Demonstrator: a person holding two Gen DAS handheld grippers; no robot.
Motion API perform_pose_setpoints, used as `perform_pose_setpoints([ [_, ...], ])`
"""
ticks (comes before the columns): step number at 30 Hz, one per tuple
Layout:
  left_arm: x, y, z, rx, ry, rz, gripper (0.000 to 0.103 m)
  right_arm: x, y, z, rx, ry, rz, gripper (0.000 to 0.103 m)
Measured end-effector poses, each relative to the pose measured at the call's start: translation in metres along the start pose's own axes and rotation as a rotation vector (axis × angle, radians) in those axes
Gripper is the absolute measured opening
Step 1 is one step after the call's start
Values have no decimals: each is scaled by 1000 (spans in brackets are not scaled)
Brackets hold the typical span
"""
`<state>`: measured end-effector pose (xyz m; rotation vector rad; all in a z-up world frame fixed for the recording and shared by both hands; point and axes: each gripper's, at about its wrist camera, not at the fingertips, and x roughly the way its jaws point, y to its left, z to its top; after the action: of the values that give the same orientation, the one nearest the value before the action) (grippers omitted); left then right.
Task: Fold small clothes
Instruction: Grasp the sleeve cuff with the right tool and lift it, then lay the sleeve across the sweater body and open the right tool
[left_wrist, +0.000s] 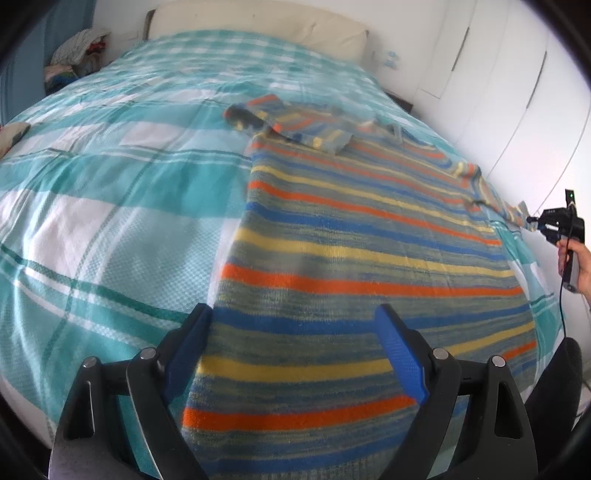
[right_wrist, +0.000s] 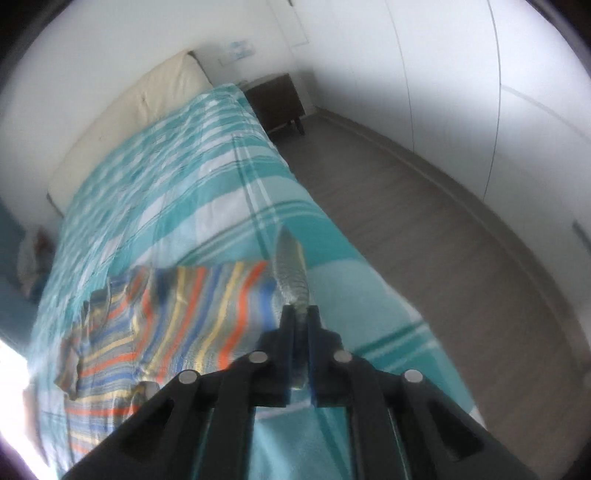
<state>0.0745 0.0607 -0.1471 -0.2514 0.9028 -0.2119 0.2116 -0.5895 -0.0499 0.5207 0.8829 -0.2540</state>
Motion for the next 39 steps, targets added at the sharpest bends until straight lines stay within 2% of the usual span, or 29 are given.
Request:
perform_pose_setpoints([
  [4,-2,1,-3,4,-9,12,90,18,-18,-26,111,26,132,8],
  [8,-1,3,-5,-4,-9,15,90,21,-31,-38,198,-9,221,22],
  [11,2,-2,-6,18,-8,34,90,25,-29,-35,207,-9,243,20],
  [12,2,-4,-7,30,-8,42,90,24,-27,-33,197,-17,222,5],
  [13,3,-5,-7,41,-8,50,90,19,-27,-33,192,-40,158,3],
  [17,5,-10,-10,83,-2,82,90,10,-42,-48,300,-38,51,2],
  [20,6,-10,-9,88,1,88,90,10,-41,-57,287,-44,2,2],
  [23,7,-10,-8,85,4,86,90,12,-43,-58,291,-49,-9,2],
  [28,6,-9,-9,81,2,88,90,3,-39,-60,209,-72,-67,2],
  [30,4,-8,-9,79,1,85,90,-6,-40,-63,189,-72,-98,7],
  [34,1,-8,-7,69,-3,63,90,-31,-41,-73,127,-84,-174,8],
  [35,0,-8,-7,68,-6,60,90,-38,-40,-76,113,-91,-189,10],
  [37,-2,-10,-7,70,-13,56,90,-58,-38,-86,80,-121,-233,23],
  [39,-3,-11,-7,77,-18,59,90,-79,-40,-95,99,-162,-236,62],
])
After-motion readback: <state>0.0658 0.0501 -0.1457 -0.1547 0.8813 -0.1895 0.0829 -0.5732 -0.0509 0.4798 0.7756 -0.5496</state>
